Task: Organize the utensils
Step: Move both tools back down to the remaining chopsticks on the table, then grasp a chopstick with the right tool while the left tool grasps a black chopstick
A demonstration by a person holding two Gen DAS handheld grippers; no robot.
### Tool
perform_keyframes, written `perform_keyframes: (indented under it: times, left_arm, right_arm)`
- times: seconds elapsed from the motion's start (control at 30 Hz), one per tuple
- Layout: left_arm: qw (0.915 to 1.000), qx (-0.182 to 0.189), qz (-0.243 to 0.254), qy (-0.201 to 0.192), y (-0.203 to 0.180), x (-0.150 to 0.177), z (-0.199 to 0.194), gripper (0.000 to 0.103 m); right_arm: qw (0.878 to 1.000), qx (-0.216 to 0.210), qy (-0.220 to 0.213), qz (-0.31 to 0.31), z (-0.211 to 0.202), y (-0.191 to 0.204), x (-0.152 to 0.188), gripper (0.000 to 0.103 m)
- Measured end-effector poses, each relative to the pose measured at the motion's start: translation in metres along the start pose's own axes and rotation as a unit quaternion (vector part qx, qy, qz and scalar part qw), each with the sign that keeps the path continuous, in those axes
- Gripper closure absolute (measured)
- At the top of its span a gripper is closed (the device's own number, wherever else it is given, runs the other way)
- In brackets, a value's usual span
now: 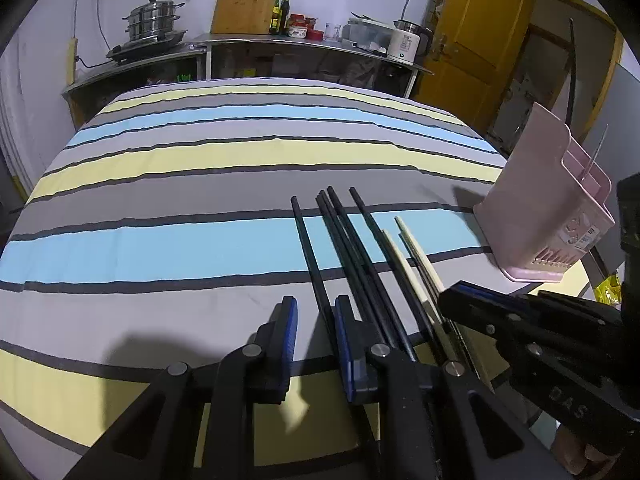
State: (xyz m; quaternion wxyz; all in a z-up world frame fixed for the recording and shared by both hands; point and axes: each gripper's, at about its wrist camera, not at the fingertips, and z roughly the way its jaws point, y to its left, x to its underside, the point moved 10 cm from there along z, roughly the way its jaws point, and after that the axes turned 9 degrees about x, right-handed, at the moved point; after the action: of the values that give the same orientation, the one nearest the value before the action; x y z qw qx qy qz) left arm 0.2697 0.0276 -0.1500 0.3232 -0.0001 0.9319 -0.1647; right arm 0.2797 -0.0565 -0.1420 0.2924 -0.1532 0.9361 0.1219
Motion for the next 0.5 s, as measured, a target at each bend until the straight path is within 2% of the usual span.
perform_keyframes:
  times: [0.5]
  left_arm:
    - [0.9998,0.008,0.001,0.017,0.002,-0.007,0.006,0.084]
  right_arm:
    - [1.000,0.017,0.017,-0.009,0.018,-0.006,-0.005,0.098]
